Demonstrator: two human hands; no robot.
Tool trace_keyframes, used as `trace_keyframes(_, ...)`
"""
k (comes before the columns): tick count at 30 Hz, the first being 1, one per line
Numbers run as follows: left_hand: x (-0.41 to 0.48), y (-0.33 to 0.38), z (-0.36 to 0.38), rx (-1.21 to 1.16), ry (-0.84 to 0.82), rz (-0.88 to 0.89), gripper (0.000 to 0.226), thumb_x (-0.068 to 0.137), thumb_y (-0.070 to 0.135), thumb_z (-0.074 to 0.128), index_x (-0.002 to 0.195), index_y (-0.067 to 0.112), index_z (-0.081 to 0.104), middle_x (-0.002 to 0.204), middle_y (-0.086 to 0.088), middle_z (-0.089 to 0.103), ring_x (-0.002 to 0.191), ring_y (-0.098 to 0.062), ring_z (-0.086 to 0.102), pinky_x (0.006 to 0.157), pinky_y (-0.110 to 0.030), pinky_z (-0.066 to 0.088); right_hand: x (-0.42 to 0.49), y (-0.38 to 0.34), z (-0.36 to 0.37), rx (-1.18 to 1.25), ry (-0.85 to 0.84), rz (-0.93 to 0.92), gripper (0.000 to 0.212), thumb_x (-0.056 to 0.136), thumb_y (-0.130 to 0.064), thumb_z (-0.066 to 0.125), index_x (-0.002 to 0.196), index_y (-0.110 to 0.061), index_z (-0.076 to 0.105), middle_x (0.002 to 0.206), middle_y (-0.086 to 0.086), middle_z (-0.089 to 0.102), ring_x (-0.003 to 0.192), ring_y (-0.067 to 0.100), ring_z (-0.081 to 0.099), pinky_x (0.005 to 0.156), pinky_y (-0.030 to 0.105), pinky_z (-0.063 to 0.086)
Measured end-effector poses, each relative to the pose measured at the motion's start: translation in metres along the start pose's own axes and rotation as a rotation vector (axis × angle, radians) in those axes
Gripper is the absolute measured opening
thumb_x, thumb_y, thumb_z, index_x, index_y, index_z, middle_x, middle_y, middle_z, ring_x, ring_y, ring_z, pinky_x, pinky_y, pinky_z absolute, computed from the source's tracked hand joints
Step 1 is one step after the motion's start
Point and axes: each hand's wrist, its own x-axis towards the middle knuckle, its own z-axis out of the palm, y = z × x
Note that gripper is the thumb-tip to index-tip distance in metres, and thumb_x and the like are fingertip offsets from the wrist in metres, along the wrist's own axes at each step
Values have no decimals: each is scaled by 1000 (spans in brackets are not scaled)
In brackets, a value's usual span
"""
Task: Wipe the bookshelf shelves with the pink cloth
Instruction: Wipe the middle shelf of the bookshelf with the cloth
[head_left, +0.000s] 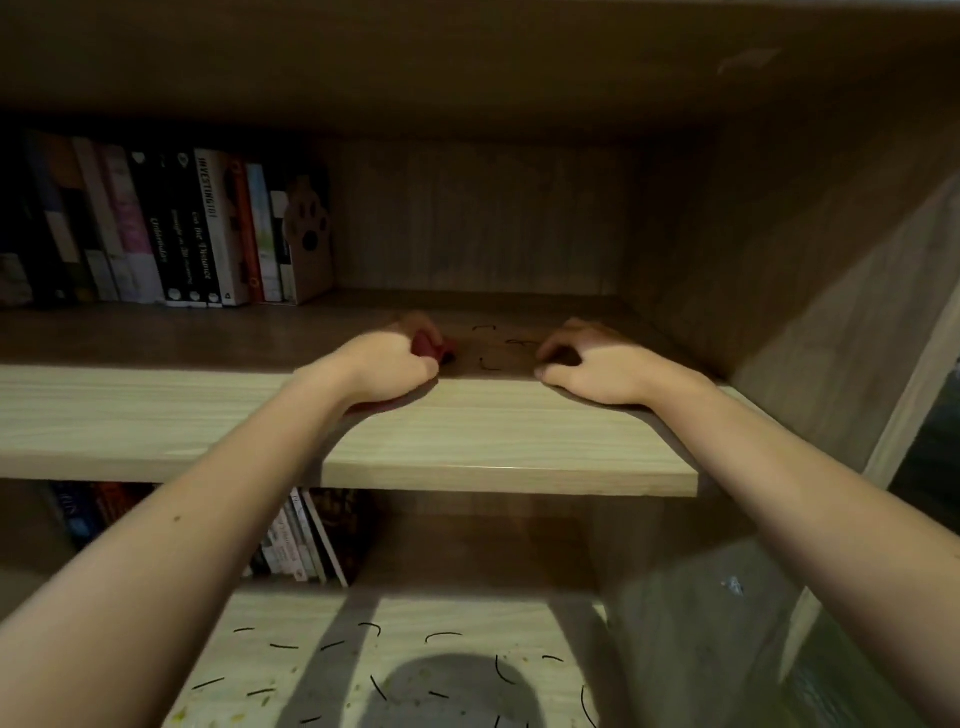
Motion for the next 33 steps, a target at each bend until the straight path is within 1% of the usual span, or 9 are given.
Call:
trace_keyframes(3,5,2,10,-97,-28,104,13,95,32,49,106,27,50,96,6,51,87,-13,50,70,-26,36,0,-1,-4,-16,-34,27,42,93,-47,49,129,-27,50,153,1,23,134,24,33,101,34,28)
trace_keyframes(6,-4,-7,3,-105,-73,227,20,94,32,52,113,33,50,105,10,53,92,-7,54,71,-18,42,2,3,-2,-27,-75,47,47,91,-53,47,132,-31,46,156,0,15,139,24,27,107,37,25)
trace_keyframes(10,2,-4,-2,121,-49,155,46,97,35,46,140,35,32,123,2,53,106,-19,54,82,-21,36,6,6,-3,-3,-77,22,48,89,-53,49,131,-29,48,148,0,29,129,21,37,92,31,29)
trace_keyframes(14,24,14,8,163,-107,132,33,95,29,44,125,21,54,111,-2,61,100,-22,57,87,-31,43,5,6,-3,12,-73,11,46,88,-54,51,127,-29,51,147,0,32,125,20,39,95,31,31)
trace_keyframes(20,12,-5,-13,198,-161,111,45,91,14,48,108,55,52,93,3,69,74,-15,64,75,-35,53,7,12,-4,10,-90,-4,47,90,-52,49,131,-29,48,150,0,29,132,20,34,88,28,24)
trace_keyframes(23,28,1,-7,146,-68,130,31,95,27,49,121,42,58,115,7,63,97,-16,59,89,-30,47,9,10,-3,23,-86,-8,45,88,-52,51,127,-29,51,144,-2,35,122,16,39,89,28,27)
trace_keyframes(25,33,13,3,144,-69,184,35,95,23,48,123,41,58,123,7,60,102,-15,56,92,-29,46,9,9,-3,18,-82,-15,45,88,-53,51,126,-29,52,143,-2,37,123,16,39,90,29,30)
trace_keyframes(29,27,4,0,194,-155,186,53,89,5,47,121,47,54,102,17,61,83,-1,55,74,-19,46,9,11,-4,-5,-85,-16,48,90,-51,49,131,-28,49,151,0,28,134,20,32,91,28,25)
trace_keyframes(33,30,-4,-12,168,-125,67,29,95,36,48,121,43,58,120,3,64,100,-20,61,91,-33,49,11,12,-4,-6,-86,-18,47,89,-53,50,129,-30,50,154,0,23,137,21,28,105,34,26)
